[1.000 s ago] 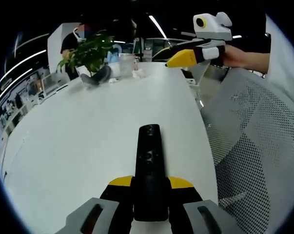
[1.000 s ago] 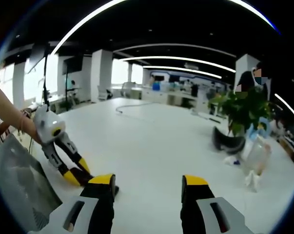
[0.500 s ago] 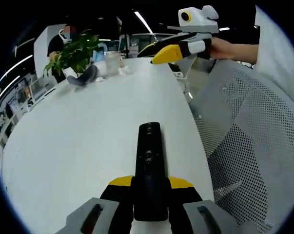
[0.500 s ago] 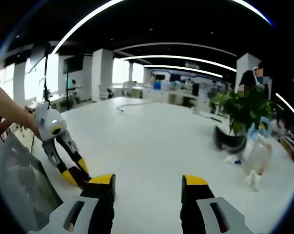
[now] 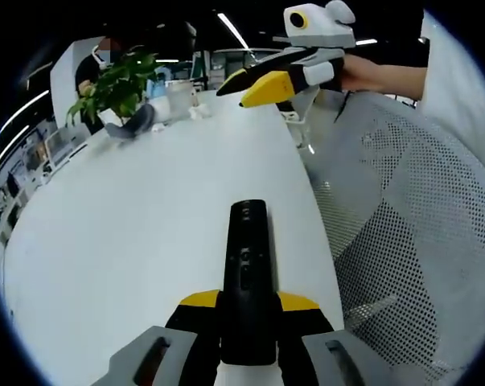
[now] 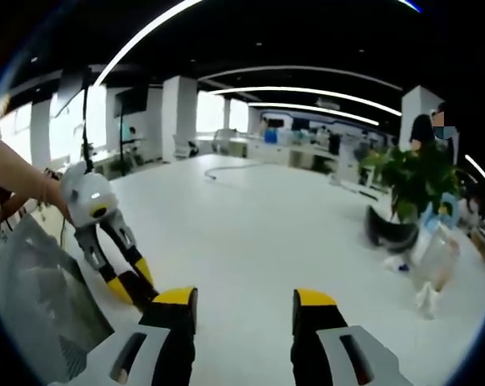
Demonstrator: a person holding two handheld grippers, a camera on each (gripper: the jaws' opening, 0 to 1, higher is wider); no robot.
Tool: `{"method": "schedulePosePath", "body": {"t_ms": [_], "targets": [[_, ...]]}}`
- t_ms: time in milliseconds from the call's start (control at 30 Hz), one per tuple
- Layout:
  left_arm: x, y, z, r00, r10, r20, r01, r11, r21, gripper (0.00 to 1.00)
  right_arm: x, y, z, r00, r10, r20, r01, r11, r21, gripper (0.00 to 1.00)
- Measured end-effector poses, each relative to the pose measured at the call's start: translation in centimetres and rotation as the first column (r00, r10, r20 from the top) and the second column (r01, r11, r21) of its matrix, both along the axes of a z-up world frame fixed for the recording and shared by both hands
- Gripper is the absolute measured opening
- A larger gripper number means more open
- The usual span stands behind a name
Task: Press the specified remote control buttons in sequence, fully releasing each button before pressing the next.
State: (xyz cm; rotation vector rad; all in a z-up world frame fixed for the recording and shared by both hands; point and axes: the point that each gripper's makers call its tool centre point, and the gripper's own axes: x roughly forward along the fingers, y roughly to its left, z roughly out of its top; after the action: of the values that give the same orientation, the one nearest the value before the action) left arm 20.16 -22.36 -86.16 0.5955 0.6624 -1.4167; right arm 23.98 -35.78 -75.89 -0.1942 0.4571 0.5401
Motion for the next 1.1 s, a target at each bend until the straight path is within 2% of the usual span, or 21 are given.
{"method": "schedulePosePath", "body": {"t_ms": [500, 833, 933, 1100], "targets": [[-0.9, 0.0, 0.1, 1.0, 0.004, 0.007, -0.004, 1.0, -0.019, 0.24, -0.5, 0.9, -0.7, 0.998, 0.061, -0.03, -0.062, 0.998, -0.029, 0.39], [-0.4, 0.9, 0.1, 0.997, 0.074, 0.008, -0.074, 0.997, -0.017, 0.29, -0.6, 0.8, -0.8, 0.998, 0.062, -0.033, -0.063, 0.997, -0.033, 0.39], [-0.8, 1.2, 0.0, 0.998, 0.059, 0.009, -0.059, 0.998, -0.014, 0.25, -0.6, 0.9, -0.8, 0.997, 0.065, -0.034, -0.066, 0.997, -0.033, 0.39], [-1.5, 1.3, 0.0, 1.0, 0.028, 0.009, -0.028, 1.0, -0.008, 0.24, -0.7, 0.9, -0.8, 0.997, 0.07, -0.036, -0.071, 0.997, -0.036, 0.38]]}}
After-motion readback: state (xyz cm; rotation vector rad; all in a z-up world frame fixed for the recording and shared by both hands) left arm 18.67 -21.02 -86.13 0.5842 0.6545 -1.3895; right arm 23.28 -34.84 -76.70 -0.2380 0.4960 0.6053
